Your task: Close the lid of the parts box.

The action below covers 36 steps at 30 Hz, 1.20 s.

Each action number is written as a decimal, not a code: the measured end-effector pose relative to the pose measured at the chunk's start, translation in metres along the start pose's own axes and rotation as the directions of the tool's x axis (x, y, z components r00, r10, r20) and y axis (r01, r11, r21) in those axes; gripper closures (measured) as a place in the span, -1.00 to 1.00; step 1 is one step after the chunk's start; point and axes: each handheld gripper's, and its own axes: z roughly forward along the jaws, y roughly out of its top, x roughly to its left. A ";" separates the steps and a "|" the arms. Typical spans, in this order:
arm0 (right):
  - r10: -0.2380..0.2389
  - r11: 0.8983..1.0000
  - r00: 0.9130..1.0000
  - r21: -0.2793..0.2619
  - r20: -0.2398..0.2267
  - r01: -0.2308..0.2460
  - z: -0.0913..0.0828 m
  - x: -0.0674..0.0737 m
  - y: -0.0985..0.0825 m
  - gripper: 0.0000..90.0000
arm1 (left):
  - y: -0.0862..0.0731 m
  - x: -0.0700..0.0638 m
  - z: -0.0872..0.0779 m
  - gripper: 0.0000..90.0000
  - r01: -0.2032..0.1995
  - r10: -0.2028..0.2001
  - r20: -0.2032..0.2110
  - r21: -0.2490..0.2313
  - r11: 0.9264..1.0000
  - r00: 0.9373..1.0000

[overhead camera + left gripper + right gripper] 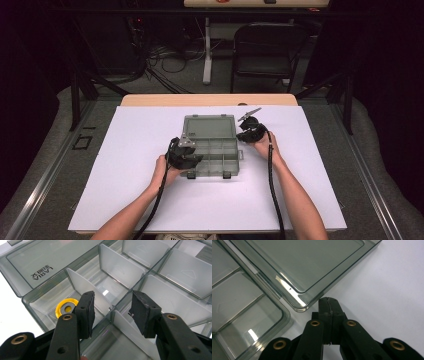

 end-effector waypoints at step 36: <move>0.028 0.998 1.000 -0.055 -0.011 -0.029 0.002 -0.001 -0.004 1.00 | -0.001 0.001 0.001 0.22 -0.012 0.012 0.006 -0.005 1.000 1.000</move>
